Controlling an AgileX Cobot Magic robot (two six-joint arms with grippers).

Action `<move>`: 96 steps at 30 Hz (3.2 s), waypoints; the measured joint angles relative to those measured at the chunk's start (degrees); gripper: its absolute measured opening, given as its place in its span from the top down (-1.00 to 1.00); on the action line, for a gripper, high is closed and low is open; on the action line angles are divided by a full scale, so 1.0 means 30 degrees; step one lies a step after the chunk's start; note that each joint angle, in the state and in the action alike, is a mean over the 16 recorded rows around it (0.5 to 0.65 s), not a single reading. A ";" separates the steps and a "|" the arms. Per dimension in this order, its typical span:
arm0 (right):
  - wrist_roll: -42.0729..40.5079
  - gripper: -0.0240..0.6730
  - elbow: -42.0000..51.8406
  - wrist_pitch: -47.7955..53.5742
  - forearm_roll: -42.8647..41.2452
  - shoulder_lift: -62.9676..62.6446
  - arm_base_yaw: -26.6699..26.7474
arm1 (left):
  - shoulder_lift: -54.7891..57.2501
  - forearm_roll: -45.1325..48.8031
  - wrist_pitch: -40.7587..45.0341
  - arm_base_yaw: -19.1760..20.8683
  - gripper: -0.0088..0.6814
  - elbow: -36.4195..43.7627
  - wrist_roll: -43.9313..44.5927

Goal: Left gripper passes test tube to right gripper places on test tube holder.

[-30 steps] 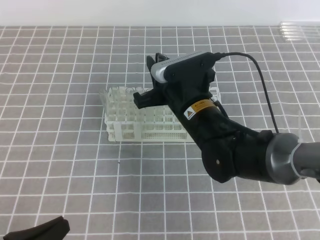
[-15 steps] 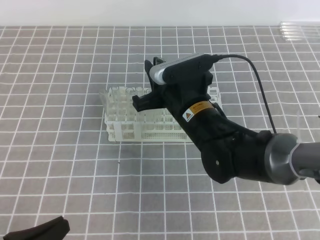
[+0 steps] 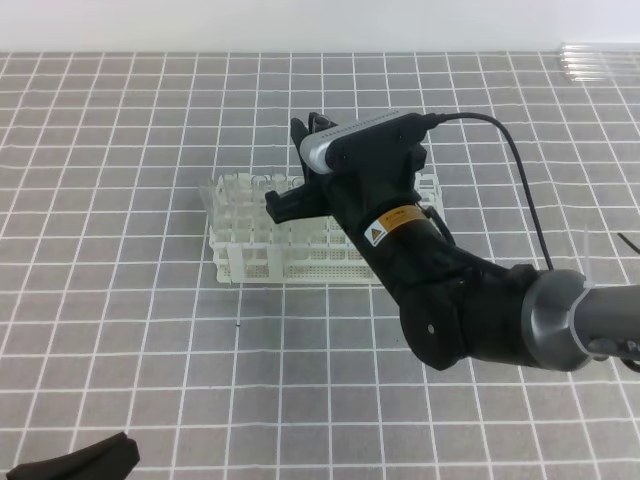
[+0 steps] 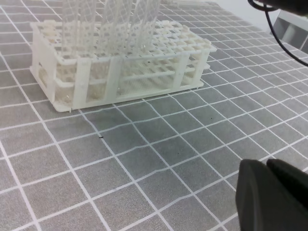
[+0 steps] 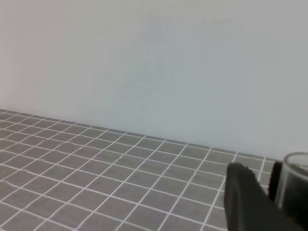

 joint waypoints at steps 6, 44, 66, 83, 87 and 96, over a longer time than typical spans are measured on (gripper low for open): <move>-0.0017 0.69 0.0000 -0.0140 -0.0012 0.0114 -0.0099 | 0.0012 0.0000 0.0022 0.0001 0.98 0.0000 0.0004; 0.0083 0.31 0.0015 -0.0381 0.0100 0.0710 -0.0209 | 0.0067 0.0270 0.0136 0.0005 0.98 0.0065 0.0025; -0.3341 0.69 0.2187 0.7089 0.0929 -0.8436 -0.0209 | 0.0036 0.0108 0.0097 0.0001 0.98 0.0026 0.0030; -0.4074 0.97 0.6196 2.3487 0.0440 -2.4025 -0.0209 | 0.0091 0.0431 0.0149 0.0007 0.98 0.0104 0.0043; -0.4050 0.97 0.6493 2.6164 -0.0126 -2.5814 -0.0209 | 0.0075 0.0323 0.0130 0.0005 0.98 0.0078 0.0039; -0.3641 0.97 0.8432 2.6340 -0.1323 -2.7516 -0.1885 | 0.0044 0.0162 0.0114 0.0002 0.98 0.0039 0.0034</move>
